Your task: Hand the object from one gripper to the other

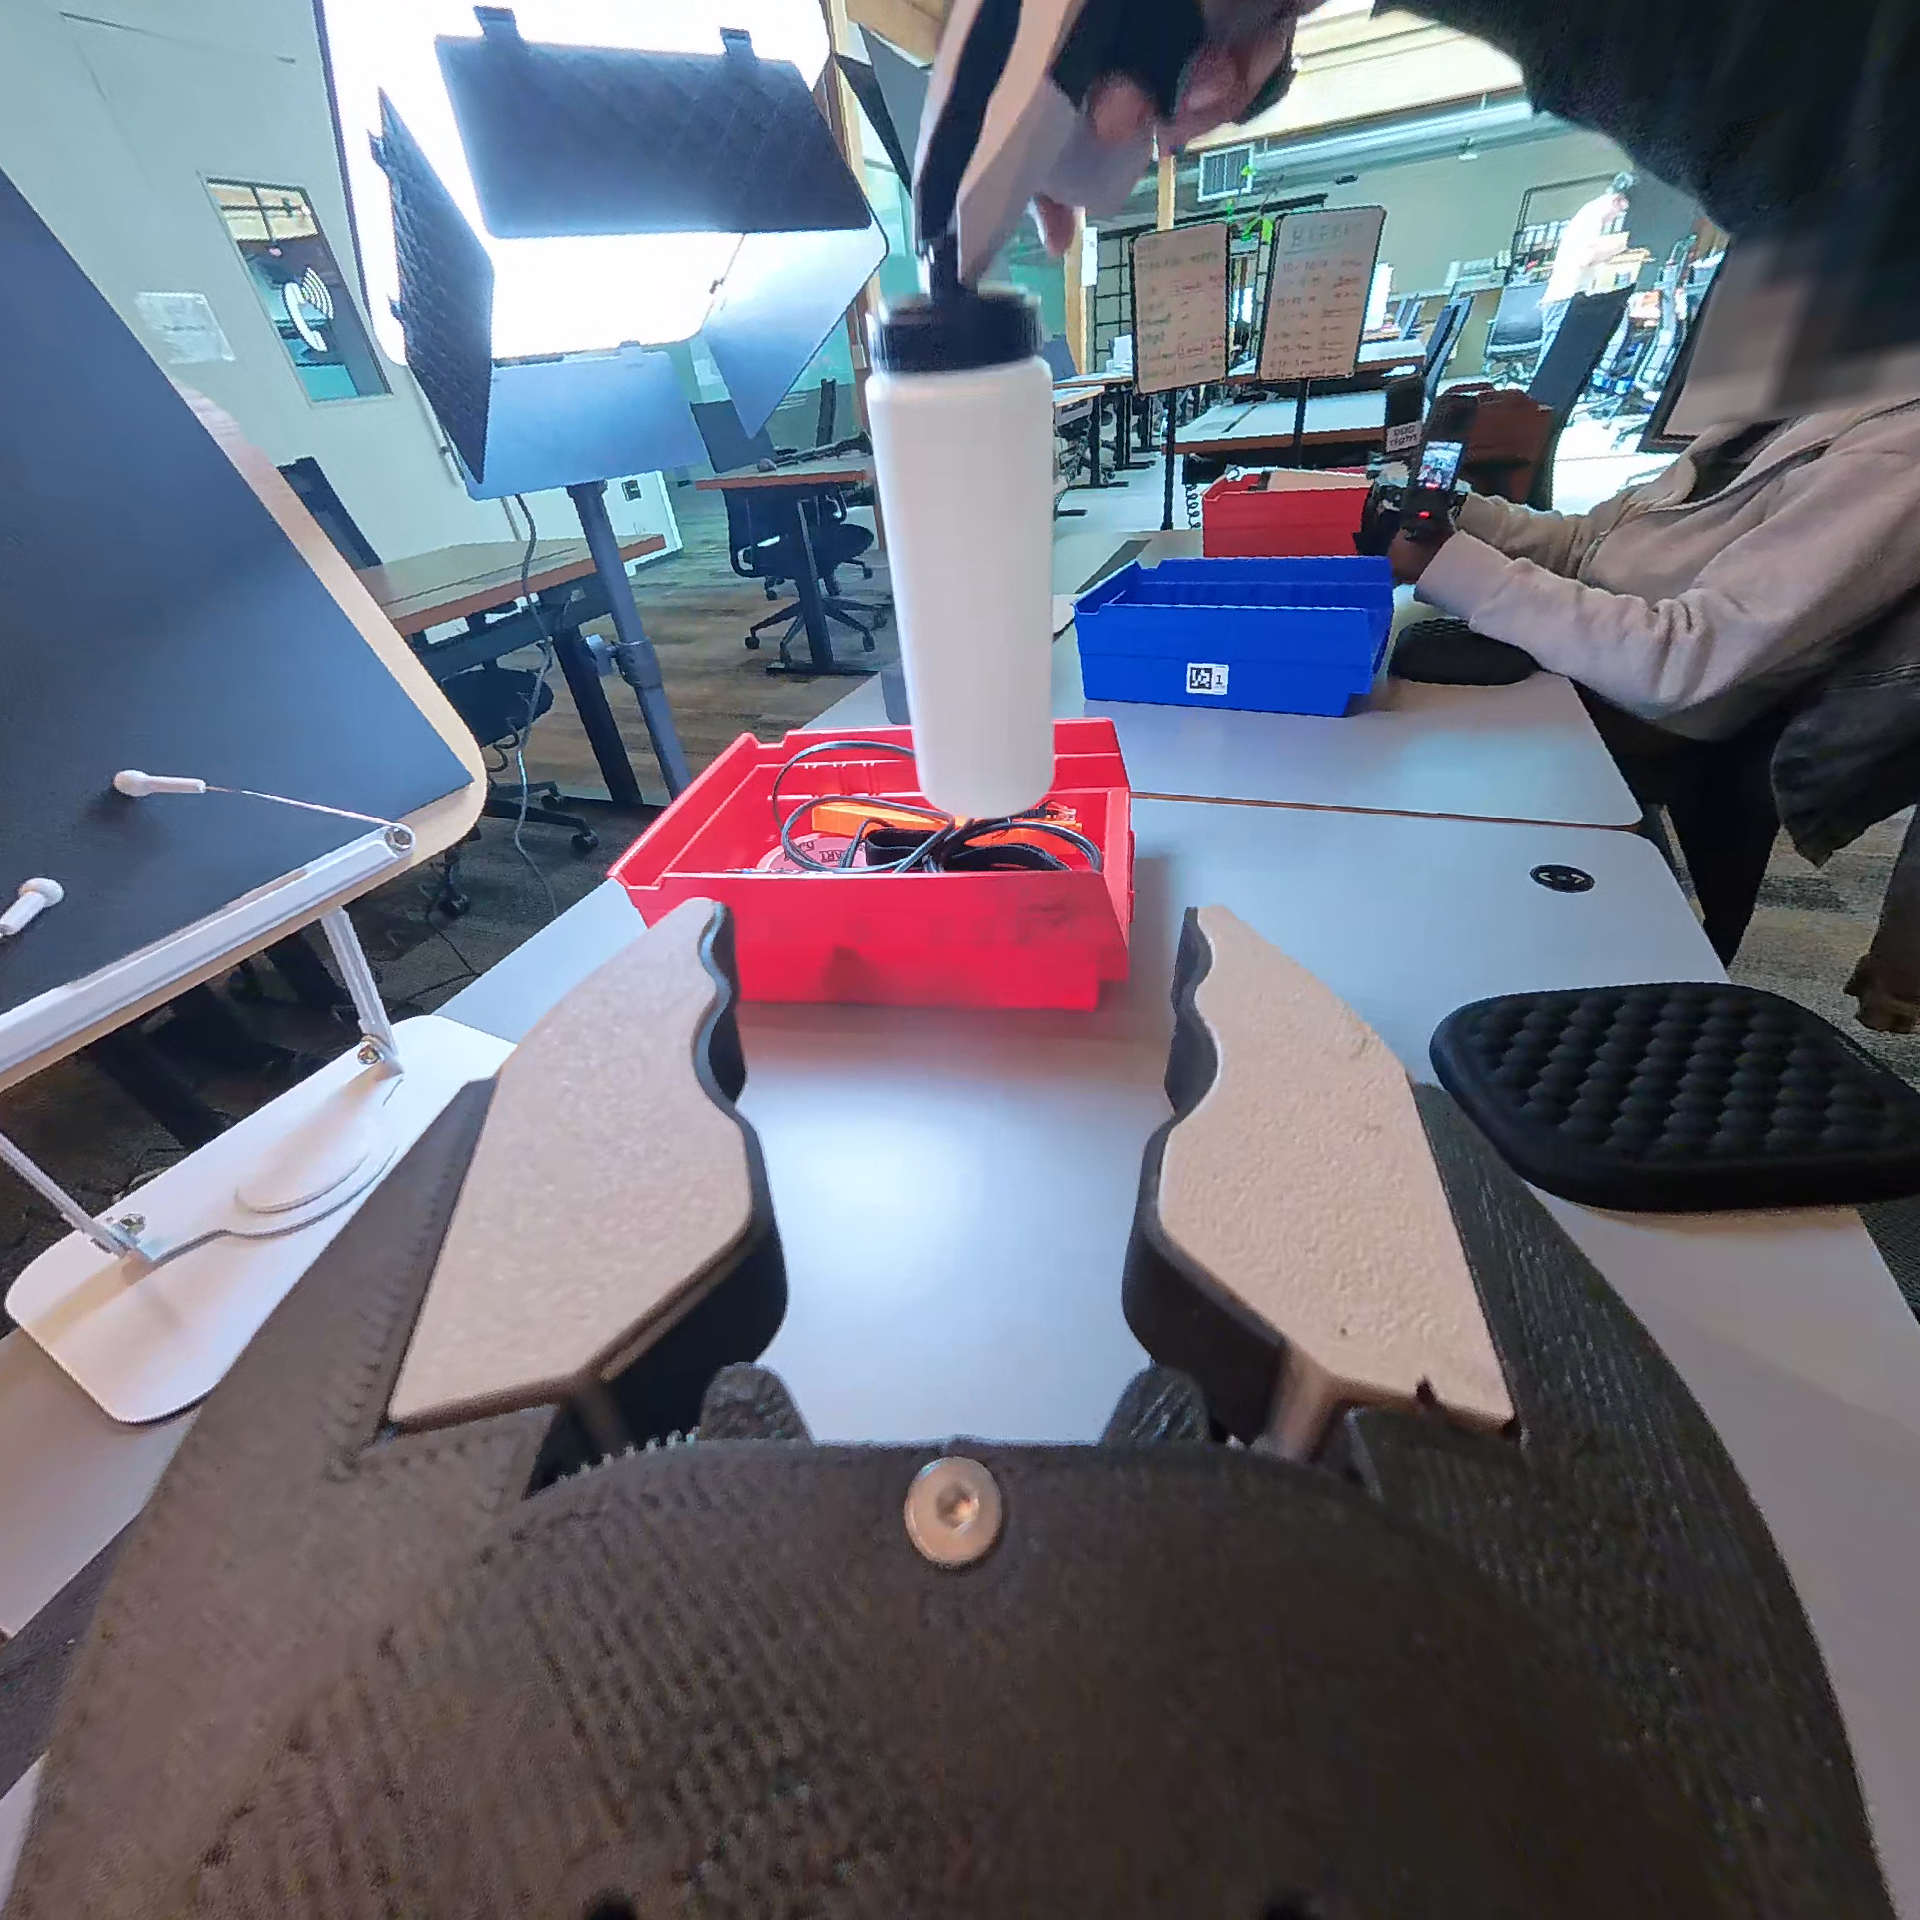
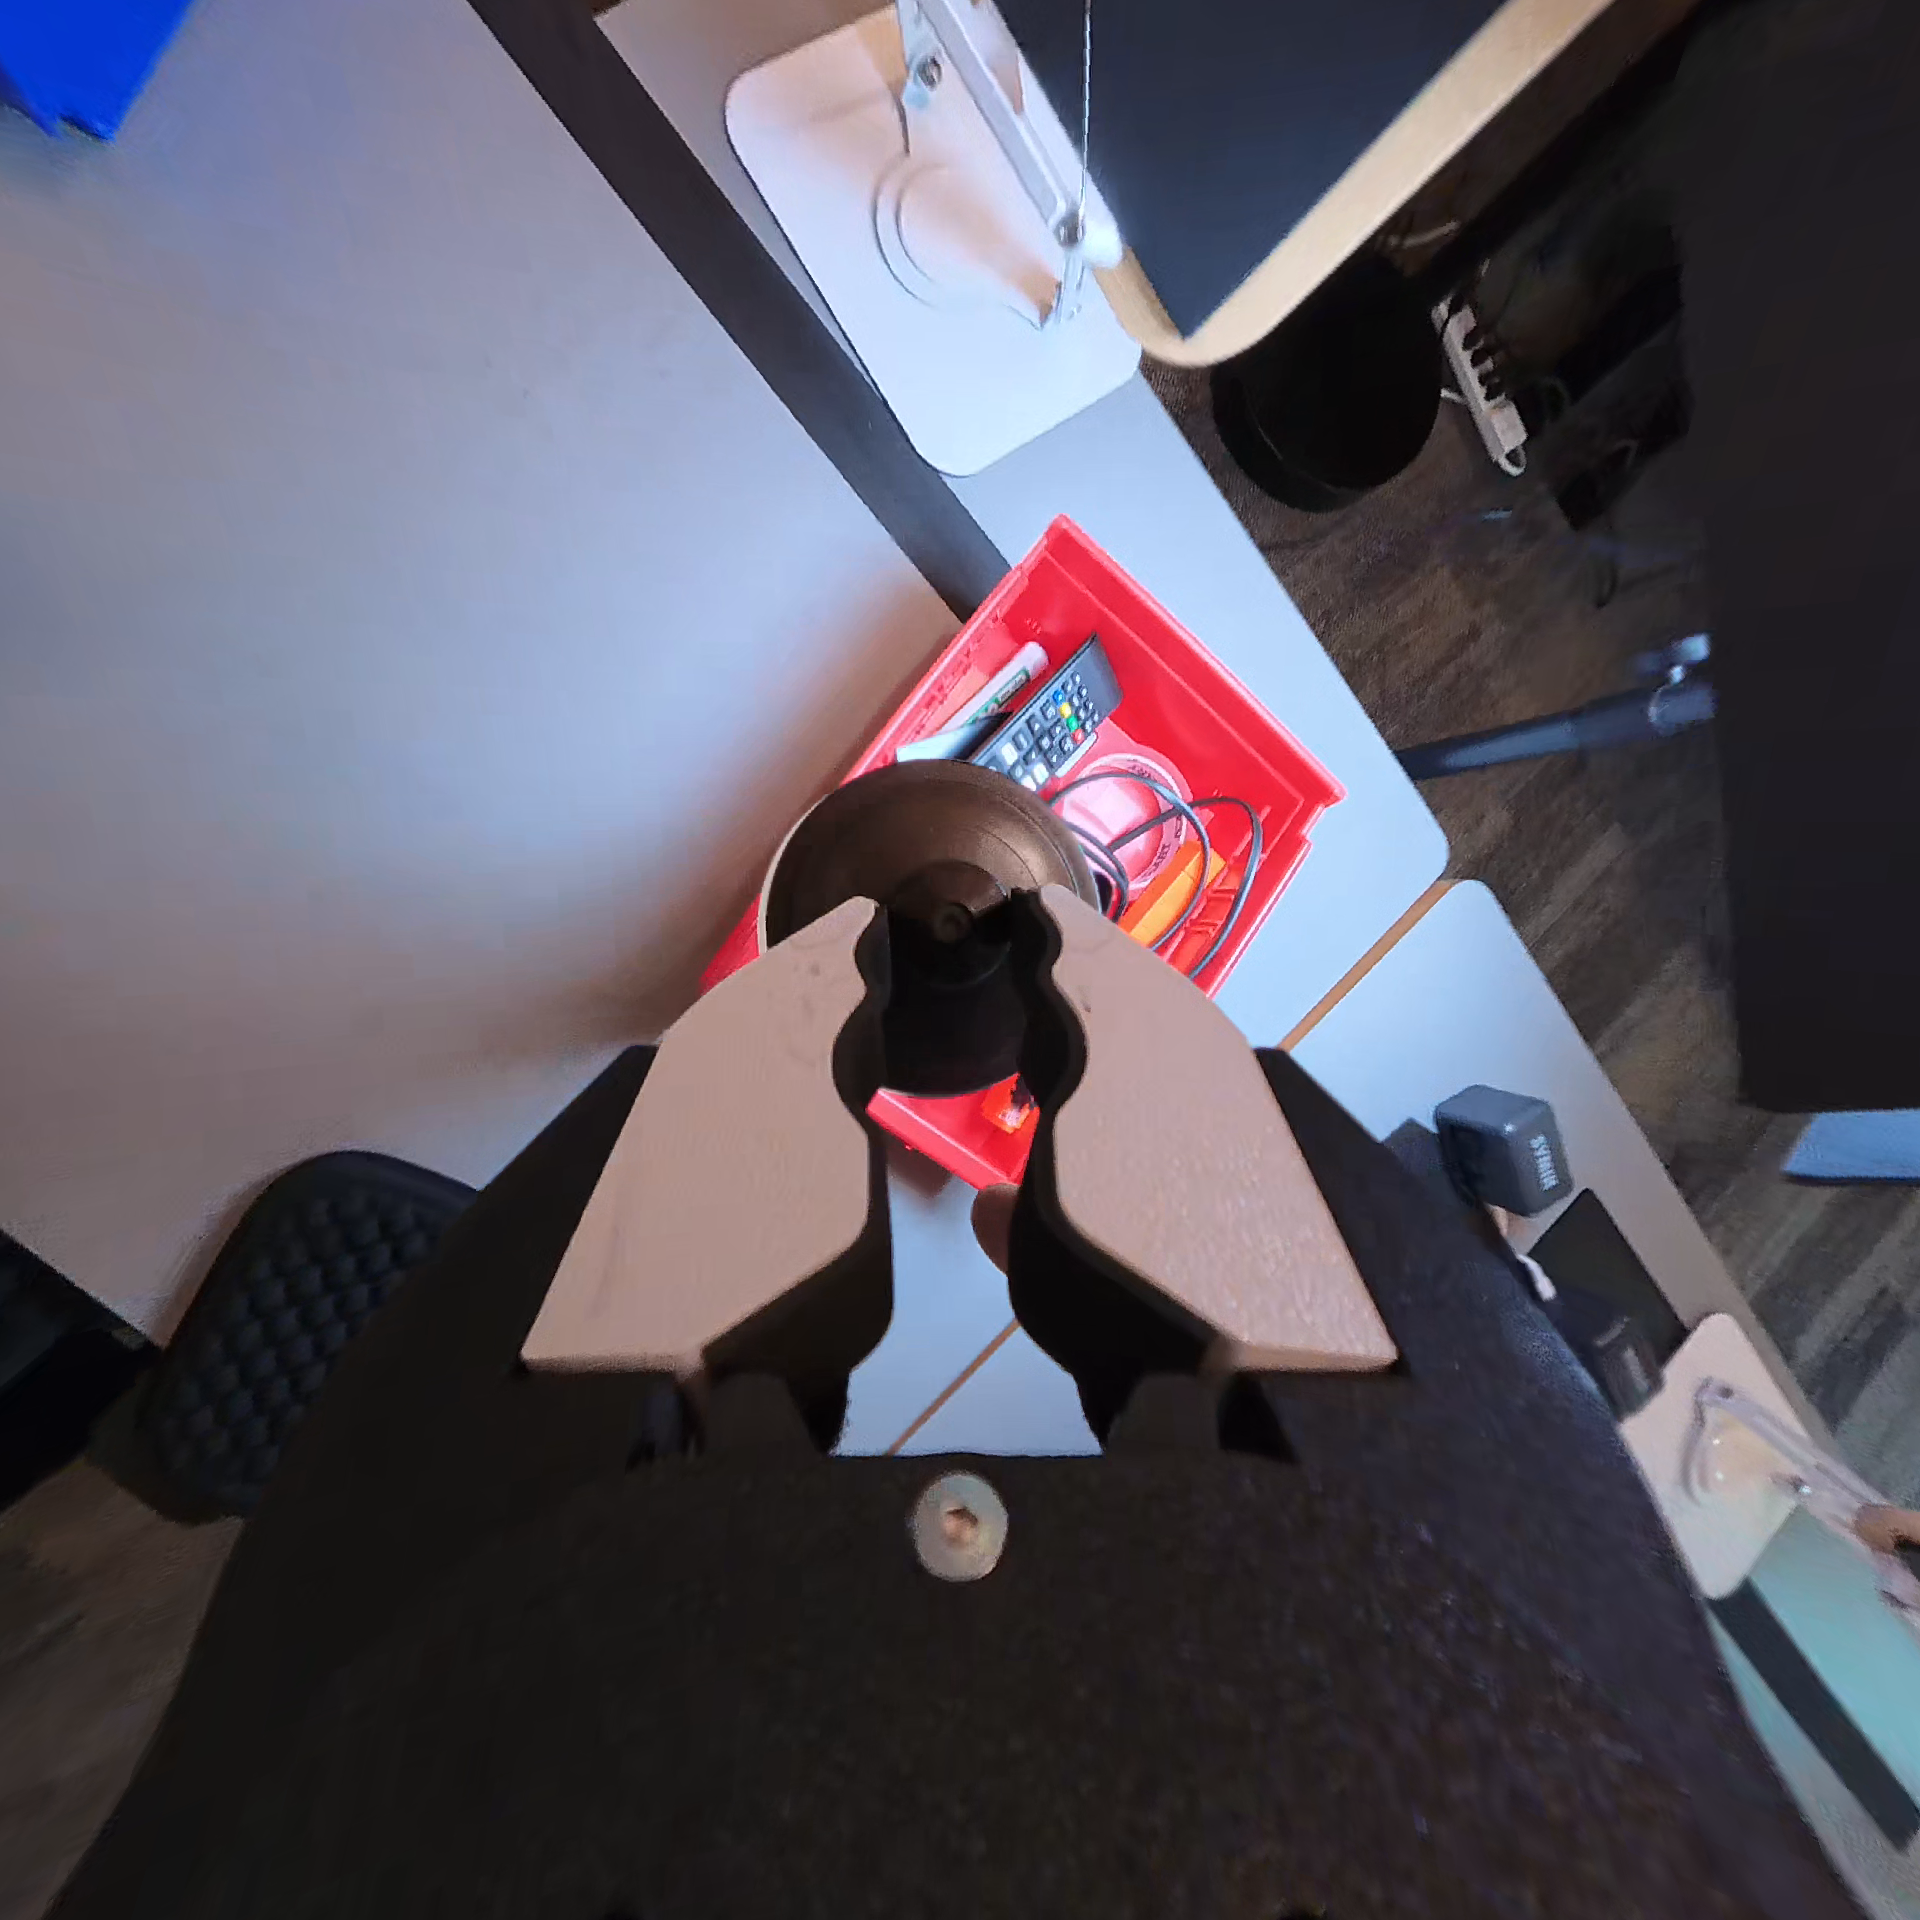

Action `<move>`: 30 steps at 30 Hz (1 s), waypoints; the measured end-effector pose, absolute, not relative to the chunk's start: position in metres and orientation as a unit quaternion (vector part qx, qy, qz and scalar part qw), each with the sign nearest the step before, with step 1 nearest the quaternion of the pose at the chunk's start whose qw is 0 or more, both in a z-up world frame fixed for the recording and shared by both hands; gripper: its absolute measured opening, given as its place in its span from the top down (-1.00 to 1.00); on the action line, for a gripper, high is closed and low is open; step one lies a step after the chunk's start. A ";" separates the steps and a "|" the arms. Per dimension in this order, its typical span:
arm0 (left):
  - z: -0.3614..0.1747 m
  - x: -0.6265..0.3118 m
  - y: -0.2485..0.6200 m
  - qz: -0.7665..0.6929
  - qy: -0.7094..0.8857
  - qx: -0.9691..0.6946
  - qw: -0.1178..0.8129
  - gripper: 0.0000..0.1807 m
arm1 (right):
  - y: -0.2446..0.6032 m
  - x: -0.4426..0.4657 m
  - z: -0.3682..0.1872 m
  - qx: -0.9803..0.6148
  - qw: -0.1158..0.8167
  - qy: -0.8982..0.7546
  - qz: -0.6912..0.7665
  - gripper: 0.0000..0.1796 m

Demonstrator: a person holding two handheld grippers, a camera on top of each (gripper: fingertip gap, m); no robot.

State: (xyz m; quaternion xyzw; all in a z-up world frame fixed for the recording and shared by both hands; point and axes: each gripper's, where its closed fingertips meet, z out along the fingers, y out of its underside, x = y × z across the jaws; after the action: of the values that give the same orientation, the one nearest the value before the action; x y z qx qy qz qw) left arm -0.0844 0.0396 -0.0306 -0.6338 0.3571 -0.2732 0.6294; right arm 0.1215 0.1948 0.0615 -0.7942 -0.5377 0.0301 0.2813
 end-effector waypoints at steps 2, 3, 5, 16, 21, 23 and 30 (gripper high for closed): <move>-0.031 -0.085 0.040 -0.271 0.357 -0.634 0.630 0.12 | 0.199 0.127 0.046 -0.800 0.276 -0.532 0.034 0.75; -0.032 -0.085 0.040 -0.270 0.357 -0.635 0.629 0.12 | 0.200 0.128 0.039 -0.802 0.273 -0.529 0.040 0.75; -0.034 -0.084 0.042 -0.271 0.357 -0.637 0.627 0.12 | 0.203 0.132 0.029 -0.807 0.268 -0.525 0.046 0.75; -0.044 -0.086 0.048 -0.262 0.355 -0.650 0.618 0.15 | 0.238 0.130 -0.006 -0.796 0.350 -0.493 0.023 0.75; -0.050 -0.088 0.053 -0.261 0.351 -0.658 0.613 0.16 | 0.268 0.126 0.030 -0.741 0.508 -0.439 -0.012 0.75; -0.051 -0.088 0.053 -0.259 0.352 -0.660 0.612 0.17 | 0.273 0.124 0.039 -0.706 0.566 -0.425 -0.026 0.75; -0.050 -0.091 0.053 -0.254 0.351 -0.662 0.612 0.18 | 0.279 0.148 -0.047 -0.735 0.553 -0.392 -0.020 0.75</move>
State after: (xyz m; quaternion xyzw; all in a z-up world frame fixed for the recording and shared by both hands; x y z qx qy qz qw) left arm -0.0913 0.0533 -0.0501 -0.6616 0.3513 -0.2540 0.6119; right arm 0.1477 0.2793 -0.0467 -0.7350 -0.3921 -0.0203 0.5529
